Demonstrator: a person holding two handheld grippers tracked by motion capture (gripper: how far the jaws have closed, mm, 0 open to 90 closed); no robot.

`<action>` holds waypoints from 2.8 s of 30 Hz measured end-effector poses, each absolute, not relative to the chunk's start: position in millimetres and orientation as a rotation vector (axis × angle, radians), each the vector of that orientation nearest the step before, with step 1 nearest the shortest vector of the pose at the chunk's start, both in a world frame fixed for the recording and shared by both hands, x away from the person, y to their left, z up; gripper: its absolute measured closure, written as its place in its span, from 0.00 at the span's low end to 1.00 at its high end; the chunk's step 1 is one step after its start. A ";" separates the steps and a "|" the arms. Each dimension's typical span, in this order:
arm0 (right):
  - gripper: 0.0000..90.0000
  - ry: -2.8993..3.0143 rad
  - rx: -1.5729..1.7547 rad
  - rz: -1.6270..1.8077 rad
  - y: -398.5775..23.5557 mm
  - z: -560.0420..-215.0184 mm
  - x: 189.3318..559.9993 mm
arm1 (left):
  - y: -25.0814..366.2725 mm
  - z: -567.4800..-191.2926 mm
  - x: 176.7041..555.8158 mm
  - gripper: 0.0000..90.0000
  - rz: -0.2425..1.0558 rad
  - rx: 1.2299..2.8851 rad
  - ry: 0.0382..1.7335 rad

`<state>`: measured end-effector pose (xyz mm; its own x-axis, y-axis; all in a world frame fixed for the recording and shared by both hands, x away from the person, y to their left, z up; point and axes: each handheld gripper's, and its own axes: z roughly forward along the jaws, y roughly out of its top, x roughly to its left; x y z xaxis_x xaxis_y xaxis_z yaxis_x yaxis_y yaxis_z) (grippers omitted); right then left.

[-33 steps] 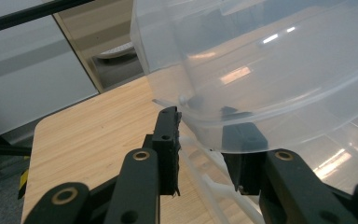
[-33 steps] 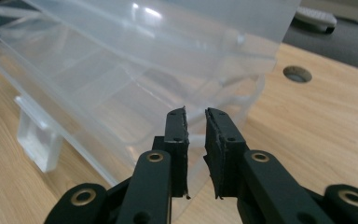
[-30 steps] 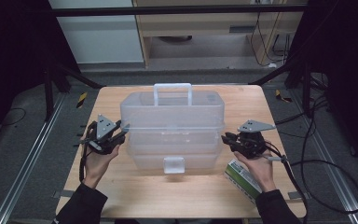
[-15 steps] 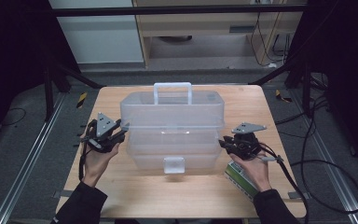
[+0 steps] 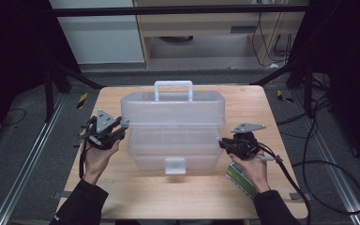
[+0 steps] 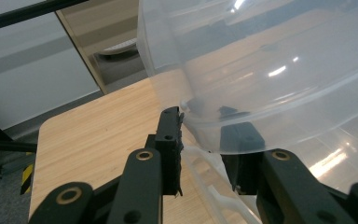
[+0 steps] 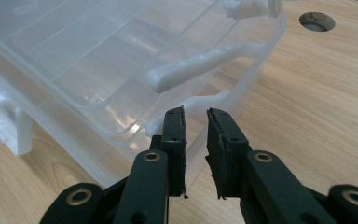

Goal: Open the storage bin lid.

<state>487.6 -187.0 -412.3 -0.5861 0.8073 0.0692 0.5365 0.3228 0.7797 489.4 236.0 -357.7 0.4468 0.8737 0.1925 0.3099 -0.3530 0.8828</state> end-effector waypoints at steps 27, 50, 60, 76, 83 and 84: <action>0.86 2.263 1.197 1.136 -186.6 -412.2 487.2 | 234.4 -345.7 504.5 0.80 0.883 1.845 1.026; 0.87 2.271 1.212 1.133 -187.1 -411.2 487.7 | 229.8 -328.0 521.6 0.82 0.909 1.843 1.048; 0.87 2.273 1.211 1.132 -186.9 -411.2 487.5 | 227.7 -320.8 531.0 0.83 0.924 1.832 1.058; 0.87 2.278 1.198 1.107 -184.9 -409.9 487.5 | 226.3 -315.5 541.4 0.85 0.919 1.816 1.081; 0.87 2.275 1.201 1.107 -184.8 -410.0 487.4 | 226.3 -311.6 547.1 0.85 0.901 1.814 1.099; 0.87 2.276 1.201 1.107 -184.9 -410.0 487.5 | 226.2 -311.2 548.0 0.85 0.899 1.813 1.100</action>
<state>487.5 -184.9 -410.0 -0.5855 0.8086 0.0577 0.5445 0.3395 0.7669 548.0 226.2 -311.2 0.3649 0.9176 0.1575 0.3372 -0.2880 0.8963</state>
